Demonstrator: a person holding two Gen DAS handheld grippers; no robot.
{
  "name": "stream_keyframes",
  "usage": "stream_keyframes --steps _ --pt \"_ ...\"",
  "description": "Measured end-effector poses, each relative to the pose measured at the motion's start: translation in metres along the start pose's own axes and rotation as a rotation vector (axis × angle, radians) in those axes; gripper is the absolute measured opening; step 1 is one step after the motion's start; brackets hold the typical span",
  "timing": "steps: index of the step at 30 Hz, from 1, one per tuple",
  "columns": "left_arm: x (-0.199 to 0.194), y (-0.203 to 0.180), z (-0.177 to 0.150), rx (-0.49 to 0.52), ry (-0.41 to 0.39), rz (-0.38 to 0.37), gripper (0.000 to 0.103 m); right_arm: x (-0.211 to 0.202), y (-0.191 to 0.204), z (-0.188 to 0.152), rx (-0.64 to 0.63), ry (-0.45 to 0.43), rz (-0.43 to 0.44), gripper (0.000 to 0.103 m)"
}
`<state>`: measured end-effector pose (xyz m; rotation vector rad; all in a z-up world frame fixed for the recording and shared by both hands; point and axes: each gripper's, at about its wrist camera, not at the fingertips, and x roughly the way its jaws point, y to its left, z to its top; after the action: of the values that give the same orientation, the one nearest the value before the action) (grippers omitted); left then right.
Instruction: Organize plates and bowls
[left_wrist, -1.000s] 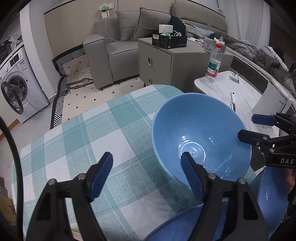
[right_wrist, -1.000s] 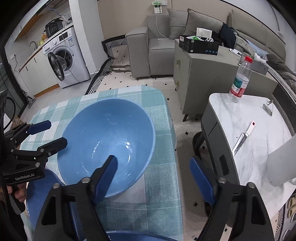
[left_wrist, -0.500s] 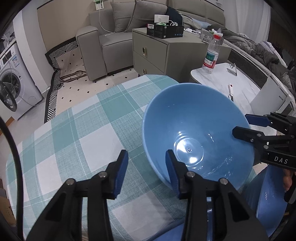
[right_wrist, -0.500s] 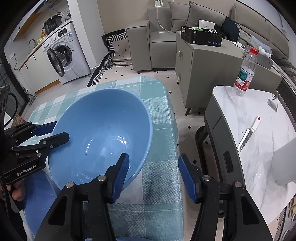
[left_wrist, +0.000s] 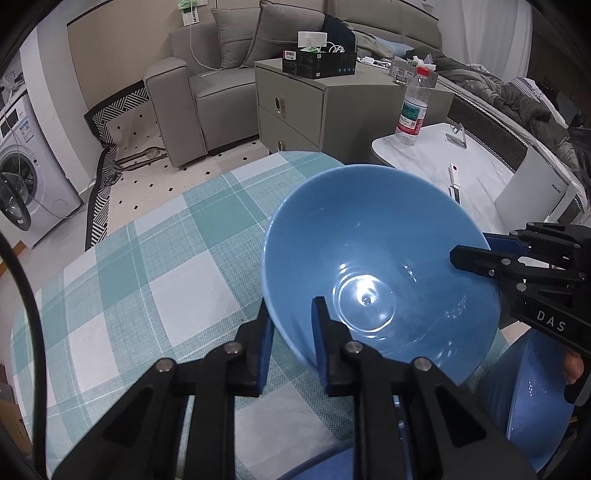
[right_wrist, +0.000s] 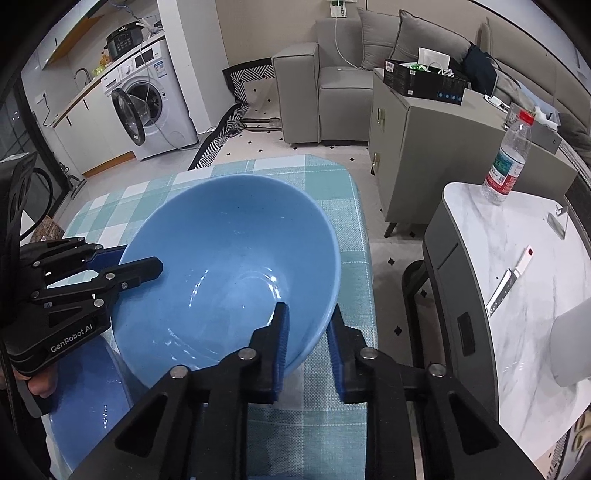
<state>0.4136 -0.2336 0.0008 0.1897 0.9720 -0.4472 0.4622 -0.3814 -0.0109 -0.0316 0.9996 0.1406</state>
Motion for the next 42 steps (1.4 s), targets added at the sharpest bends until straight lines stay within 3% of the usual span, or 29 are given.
stream_keyframes --steps 17,42 --pt "-0.017 -0.013 0.003 0.008 -0.051 0.009 0.017 -0.024 0.001 -0.004 0.001 -0.050 -0.043 0.019" --pt "-0.105 -0.047 -0.002 0.047 -0.197 0.008 0.017 -0.140 0.015 -0.025 0.000 -0.219 -0.104 0.019"
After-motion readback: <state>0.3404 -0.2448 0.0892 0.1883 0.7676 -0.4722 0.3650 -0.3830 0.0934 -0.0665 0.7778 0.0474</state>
